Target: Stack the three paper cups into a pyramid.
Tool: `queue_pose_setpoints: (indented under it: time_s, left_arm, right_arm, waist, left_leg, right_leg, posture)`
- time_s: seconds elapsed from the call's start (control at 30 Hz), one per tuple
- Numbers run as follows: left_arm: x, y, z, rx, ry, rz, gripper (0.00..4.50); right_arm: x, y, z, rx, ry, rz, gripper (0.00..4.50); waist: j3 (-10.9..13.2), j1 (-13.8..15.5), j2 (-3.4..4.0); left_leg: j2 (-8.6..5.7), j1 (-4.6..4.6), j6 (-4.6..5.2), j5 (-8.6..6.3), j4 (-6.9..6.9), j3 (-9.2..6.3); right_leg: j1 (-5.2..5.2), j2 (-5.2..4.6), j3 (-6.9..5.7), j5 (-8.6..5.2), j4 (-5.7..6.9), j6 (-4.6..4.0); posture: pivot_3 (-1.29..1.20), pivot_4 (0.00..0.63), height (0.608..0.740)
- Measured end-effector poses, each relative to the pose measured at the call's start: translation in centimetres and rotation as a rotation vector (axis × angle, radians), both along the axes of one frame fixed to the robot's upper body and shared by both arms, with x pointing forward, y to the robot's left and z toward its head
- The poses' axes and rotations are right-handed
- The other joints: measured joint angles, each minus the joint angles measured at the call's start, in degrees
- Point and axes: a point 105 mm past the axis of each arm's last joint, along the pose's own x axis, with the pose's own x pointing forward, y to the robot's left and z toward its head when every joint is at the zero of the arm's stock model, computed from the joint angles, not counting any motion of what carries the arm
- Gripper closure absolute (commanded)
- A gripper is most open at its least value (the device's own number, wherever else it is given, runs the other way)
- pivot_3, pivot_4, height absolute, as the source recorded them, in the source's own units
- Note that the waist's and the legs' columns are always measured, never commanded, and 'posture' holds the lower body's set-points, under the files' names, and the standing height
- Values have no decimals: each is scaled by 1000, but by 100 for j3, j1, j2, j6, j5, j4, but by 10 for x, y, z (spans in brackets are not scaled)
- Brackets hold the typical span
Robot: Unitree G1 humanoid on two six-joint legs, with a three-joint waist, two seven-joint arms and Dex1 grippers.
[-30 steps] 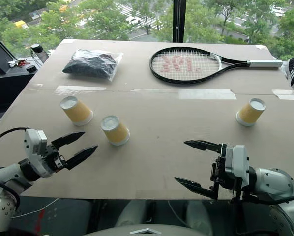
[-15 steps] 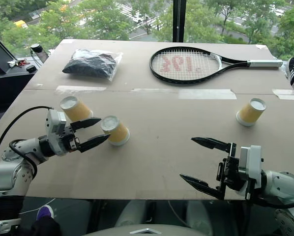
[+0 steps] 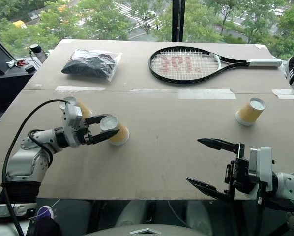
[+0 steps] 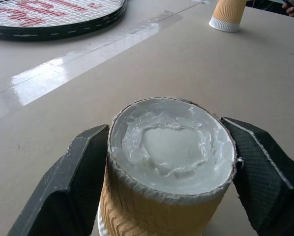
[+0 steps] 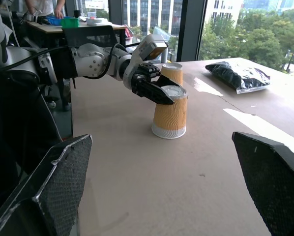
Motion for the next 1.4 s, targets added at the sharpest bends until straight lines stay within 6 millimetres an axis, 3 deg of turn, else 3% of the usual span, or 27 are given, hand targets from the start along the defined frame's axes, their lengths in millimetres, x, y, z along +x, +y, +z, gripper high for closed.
queue_pose_setpoints:
  time_s: [0.23,0.37,0.5,0.63,0.77,0.9,1.1,1.23,1.4]
  left_arm:
    - [12,-8,7,-11,-52,14,2186]
    - [31,-33,29,-28,-50,-21,2186]
    - [54,-70,45,-30,-77,-51,2186]
    - [75,-105,40,-22,-48,-52,2186]
    - [96,-144,41,-35,-17,-47,2186]
    - [106,-161,46,-50,-23,-42,2186]
    - [111,-182,36,-57,-20,-39,2186]
    - [111,-200,35,-55,-48,-39,2186]
    - [113,-205,26,-32,-39,-22,2186]
  right_arm:
    - [1,0,-4,-20,-4,-34,0]
    - [4,0,-5,-19,-13,-63,0]
    - [7,-1,-5,-10,-31,-137,0]
    - [11,-2,-3,1,-52,-229,0]
    - [24,-16,-7,-3,-52,-427,0]
    - [24,-32,-14,-24,-30,-558,0]
    - [16,-45,-24,-51,7,-652,0]
    - [18,-48,-22,-44,-13,-682,0]
    - [19,-48,-21,-48,-25,-694,0]
  waist:
    - [1,20,-3]
    - [3,24,-7]
    - [3,9,-7]
    - [6,-2,-11]
    - [9,8,-16]
    - [9,-9,-16]
    - [10,3,-16]
    - [11,5,-17]
    - [11,-4,-17]
  left_leg:
    - [-1,-3,0,0,6,-3]
    - [-9,-7,0,0,10,-7]
    - [-14,-6,0,1,12,-2]
    - [-14,-6,0,1,12,-4]
    - [-16,-9,0,1,15,-3]
    - [-17,-11,0,1,9,2]
    - [-17,-13,0,1,11,6]
    - [-17,-13,0,1,11,5]
    - [-16,-12,0,1,10,5]
  right_leg:
    - [2,6,-6,0,1,1]
    - [2,17,-24,0,4,3]
    - [1,23,-21,0,7,6]
    - [-1,31,-18,-1,12,7]
    - [-2,32,-18,-2,12,8]
    - [-10,33,-11,-4,12,11]
    - [-12,33,-8,-4,12,12]
    - [-12,34,-8,-4,13,12]
    - [-13,37,-8,-4,14,12]
  posture:
    - [0,150,740]
    - [0,150,740]
    - [0,150,740]
    - [0,150,740]
    - [0,150,740]
    - [0,150,740]
    - [0,150,740]
    - [0,150,740]
    - [0,150,740]
